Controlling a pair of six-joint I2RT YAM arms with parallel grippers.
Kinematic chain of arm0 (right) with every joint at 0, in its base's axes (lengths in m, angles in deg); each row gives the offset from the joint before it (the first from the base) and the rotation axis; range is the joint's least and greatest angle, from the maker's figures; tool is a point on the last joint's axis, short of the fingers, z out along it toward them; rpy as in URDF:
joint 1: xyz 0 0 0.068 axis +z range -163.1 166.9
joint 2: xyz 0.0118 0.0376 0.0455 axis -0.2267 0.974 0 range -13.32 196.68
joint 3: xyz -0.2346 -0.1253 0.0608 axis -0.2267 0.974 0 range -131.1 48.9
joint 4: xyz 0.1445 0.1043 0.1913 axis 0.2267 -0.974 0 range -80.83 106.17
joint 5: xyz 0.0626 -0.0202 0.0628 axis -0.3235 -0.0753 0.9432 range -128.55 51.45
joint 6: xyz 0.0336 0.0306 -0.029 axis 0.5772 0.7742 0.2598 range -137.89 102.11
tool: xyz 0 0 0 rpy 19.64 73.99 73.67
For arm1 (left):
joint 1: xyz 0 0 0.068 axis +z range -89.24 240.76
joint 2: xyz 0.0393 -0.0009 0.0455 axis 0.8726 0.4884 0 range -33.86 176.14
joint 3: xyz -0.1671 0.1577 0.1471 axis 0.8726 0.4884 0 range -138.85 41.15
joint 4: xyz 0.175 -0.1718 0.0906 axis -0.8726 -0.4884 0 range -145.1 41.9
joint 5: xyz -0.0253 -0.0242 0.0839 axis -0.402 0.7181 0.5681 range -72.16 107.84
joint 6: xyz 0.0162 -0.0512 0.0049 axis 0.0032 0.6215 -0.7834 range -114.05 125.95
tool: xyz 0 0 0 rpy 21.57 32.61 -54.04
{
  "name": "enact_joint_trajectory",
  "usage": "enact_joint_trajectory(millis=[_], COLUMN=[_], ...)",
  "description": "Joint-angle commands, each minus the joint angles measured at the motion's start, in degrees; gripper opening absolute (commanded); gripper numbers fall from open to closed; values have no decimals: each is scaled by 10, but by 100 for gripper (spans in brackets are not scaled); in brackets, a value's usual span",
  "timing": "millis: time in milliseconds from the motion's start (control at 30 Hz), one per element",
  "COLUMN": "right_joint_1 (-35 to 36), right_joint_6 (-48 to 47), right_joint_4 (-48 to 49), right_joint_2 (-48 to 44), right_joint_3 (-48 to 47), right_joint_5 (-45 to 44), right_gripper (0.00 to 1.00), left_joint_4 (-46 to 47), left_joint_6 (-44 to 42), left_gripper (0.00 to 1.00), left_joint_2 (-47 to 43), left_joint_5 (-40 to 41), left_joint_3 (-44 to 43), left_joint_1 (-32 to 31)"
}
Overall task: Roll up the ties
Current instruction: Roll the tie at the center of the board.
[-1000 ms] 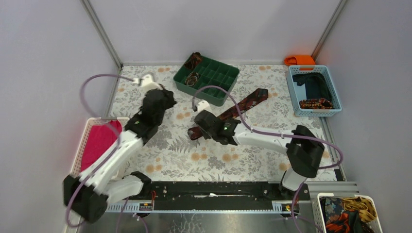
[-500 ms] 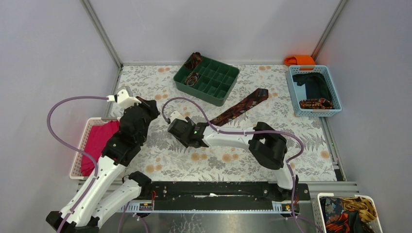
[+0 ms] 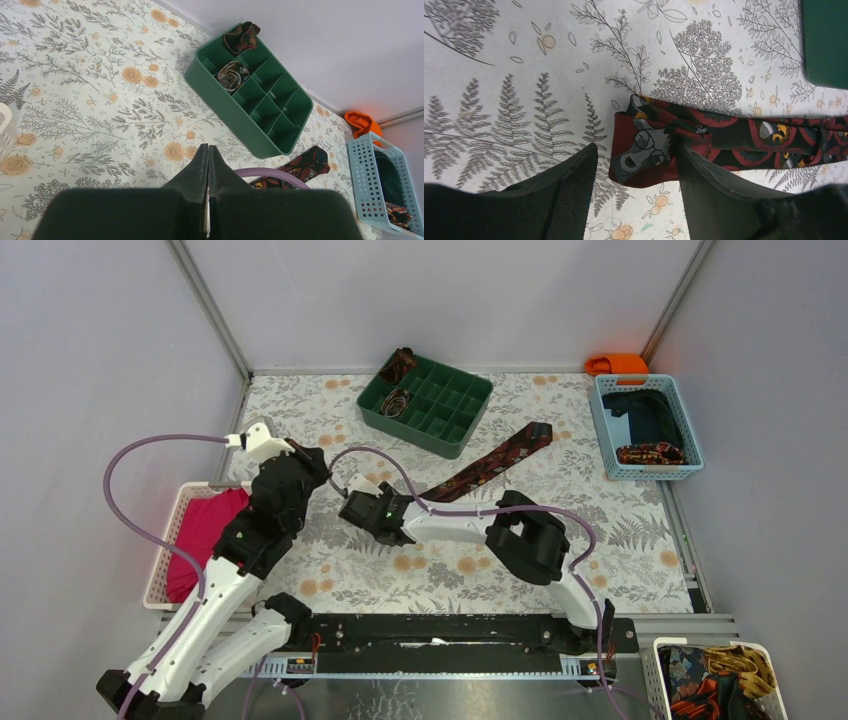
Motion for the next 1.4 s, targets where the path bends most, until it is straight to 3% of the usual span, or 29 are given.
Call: enact_joint_trajectory(millis=[0, 267, 633, 833, 1133, 1367], right_joint_1=[-10, -32, -67, -66, -77, -102], right_joint_6=[8, 43, 66, 60, 104, 152], right_joint_4=[-15, -21, -18, 6, 93, 176], right_joint_2=[9, 11, 28, 7, -94, -122], right_joint_3=[-10, 2, 1, 15, 81, 125], right_joint_5=[-49, -43, 4, 29, 241, 425], right_gripper=[66, 66, 37, 28, 26, 26], left_joint_4=[10, 23, 26, 28, 23, 27], left_joint_6=[-15, -16, -18, -14, -17, -21], left_gripper=[0, 1, 0, 0, 0, 0], left_joint_2=[0, -12, -9, -10, -18, -14], left_joint_5=[-1, -11, -18, -13, -10, -26], left_joint_3=[1, 10, 9, 15, 11, 11], left_joint_1=[-3, -3, -3, -3, -3, -3])
